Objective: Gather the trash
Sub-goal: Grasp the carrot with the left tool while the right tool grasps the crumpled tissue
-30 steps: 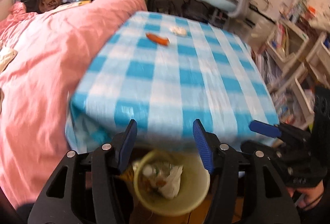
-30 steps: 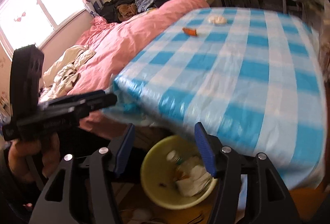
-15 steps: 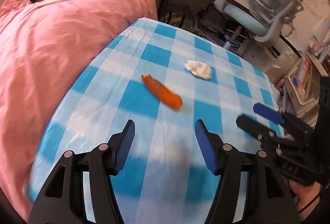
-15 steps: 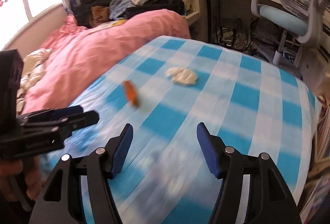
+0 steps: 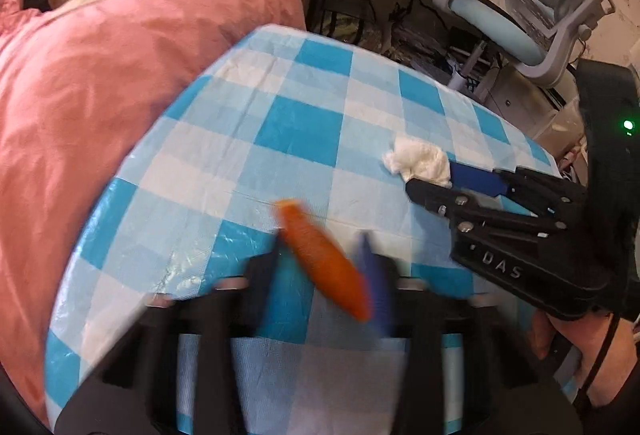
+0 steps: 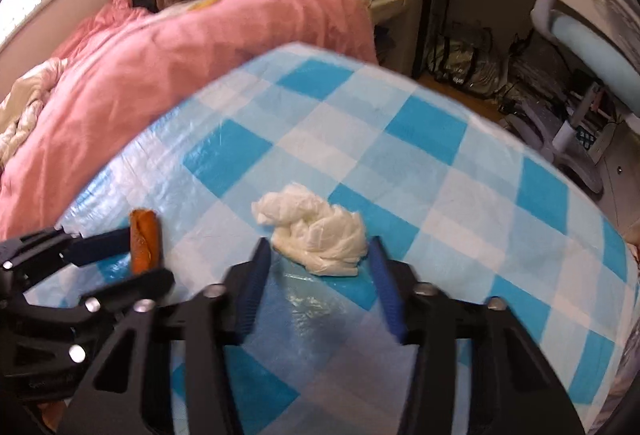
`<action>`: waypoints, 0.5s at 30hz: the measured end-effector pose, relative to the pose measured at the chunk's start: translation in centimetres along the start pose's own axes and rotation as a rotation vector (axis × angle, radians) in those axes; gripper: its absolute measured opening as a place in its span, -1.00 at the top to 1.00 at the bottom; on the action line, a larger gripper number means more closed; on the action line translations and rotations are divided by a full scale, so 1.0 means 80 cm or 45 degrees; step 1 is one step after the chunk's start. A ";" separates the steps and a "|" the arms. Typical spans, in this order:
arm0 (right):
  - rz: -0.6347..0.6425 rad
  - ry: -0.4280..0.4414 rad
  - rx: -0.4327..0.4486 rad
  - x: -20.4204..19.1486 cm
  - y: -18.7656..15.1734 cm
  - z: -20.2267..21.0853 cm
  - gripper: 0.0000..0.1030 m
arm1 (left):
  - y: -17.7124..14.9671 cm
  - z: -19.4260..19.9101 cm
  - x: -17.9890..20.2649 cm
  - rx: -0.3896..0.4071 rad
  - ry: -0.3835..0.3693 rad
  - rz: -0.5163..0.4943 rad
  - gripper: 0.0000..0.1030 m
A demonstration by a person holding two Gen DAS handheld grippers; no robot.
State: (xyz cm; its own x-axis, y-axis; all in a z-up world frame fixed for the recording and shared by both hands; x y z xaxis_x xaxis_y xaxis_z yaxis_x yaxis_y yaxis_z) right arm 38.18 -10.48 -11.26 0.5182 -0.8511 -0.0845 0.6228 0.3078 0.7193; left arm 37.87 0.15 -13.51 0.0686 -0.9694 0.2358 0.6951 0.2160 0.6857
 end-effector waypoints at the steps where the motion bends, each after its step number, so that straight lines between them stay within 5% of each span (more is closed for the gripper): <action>1: -0.020 0.007 0.001 0.002 -0.001 0.004 0.30 | 0.000 0.001 -0.002 -0.005 -0.017 0.004 0.65; 7: -0.126 0.106 0.054 -0.016 -0.031 0.079 0.46 | -0.009 0.032 -0.005 -0.002 -0.062 -0.006 0.70; 15: -0.154 0.314 0.027 -0.103 -0.114 0.204 0.46 | -0.048 0.153 -0.010 0.052 -0.093 -0.047 0.70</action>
State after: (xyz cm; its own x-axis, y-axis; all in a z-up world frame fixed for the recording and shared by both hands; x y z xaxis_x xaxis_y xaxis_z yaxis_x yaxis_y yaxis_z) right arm 18.65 -13.19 -5.89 0.5693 -0.7510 -0.3346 0.6781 0.1989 0.7075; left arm 26.41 1.57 -7.89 -0.0101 -0.9659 0.2588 0.6662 0.1866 0.7220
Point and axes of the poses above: each gripper's, at about its wrist camera, not at the fingertips, and z roughly against the way its jaws point, x to its right, y to its top, the point moved 4 cm from there along -z, roughly the way its jaws point, and after that the axes turned 11 degrees about x, right-handed, at the moved point
